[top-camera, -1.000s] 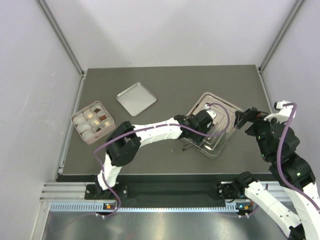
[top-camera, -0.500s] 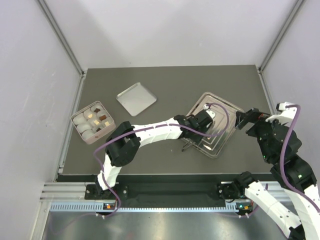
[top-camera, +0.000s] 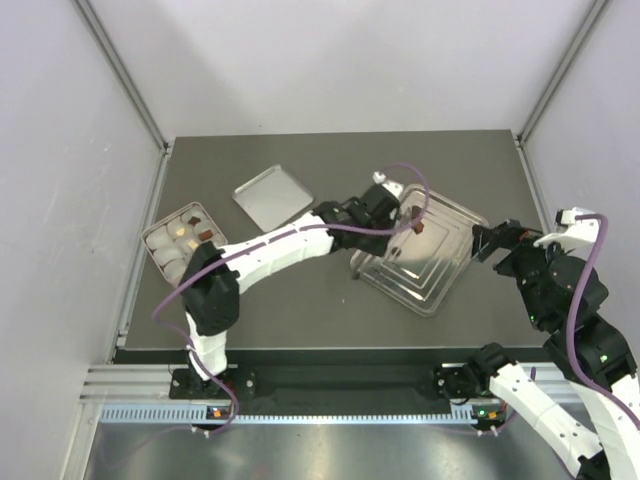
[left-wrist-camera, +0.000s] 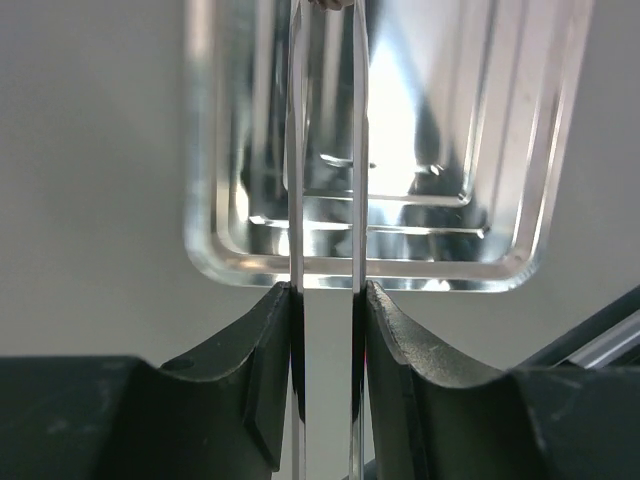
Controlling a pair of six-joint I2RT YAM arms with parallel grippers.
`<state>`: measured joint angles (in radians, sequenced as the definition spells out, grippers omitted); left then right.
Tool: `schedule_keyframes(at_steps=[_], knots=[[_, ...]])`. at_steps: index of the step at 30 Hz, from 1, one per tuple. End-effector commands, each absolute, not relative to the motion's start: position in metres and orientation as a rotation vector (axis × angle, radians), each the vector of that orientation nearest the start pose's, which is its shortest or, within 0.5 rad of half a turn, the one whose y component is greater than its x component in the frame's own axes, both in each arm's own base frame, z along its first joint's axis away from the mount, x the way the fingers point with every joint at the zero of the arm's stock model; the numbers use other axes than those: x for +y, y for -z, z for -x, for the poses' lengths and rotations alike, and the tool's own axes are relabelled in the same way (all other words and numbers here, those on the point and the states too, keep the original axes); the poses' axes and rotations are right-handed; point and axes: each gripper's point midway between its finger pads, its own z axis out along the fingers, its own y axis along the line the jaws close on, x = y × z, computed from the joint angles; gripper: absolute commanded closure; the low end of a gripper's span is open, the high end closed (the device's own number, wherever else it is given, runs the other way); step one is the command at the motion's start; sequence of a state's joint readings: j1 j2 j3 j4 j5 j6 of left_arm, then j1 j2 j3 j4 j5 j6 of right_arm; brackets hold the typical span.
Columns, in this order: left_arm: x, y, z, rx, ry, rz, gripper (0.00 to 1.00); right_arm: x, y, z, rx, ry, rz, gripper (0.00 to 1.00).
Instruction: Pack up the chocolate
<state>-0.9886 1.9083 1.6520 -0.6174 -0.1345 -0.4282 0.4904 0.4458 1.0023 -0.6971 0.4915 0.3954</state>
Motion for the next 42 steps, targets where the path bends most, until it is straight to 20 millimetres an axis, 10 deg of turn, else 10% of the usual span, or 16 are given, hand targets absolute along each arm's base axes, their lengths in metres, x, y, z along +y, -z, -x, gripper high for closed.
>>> schedule_keyframes(at_steps=[1,7,11,19,27,42], knots=[[-0.376,-0.207,-0.302,2.338,0.516,-0.451,0.64,0.033,-0.341,-0.193,1.665,-0.288,-0.265,0.0],[-0.253,-0.226,-0.354,2.364,0.381,-0.085,0.65,0.046,-0.334,-0.193,1.671,-0.363,-0.237,0.0],[-0.133,-0.223,-0.374,2.353,0.222,0.255,0.64,0.051,-0.328,-0.193,1.676,-0.387,-0.217,0.0],[0.037,-0.214,-0.347,2.263,-0.107,0.723,0.62,0.06,-0.333,-0.196,1.67,-0.392,-0.148,0.0],[0.098,-0.192,-0.322,2.224,-0.284,0.892,0.61,0.079,-0.337,-0.207,1.714,-0.416,-0.065,0.0],[0.108,-0.17,-0.32,2.252,-0.367,0.913,0.63,0.084,-0.345,-0.21,1.728,-0.429,-0.043,0.0]])
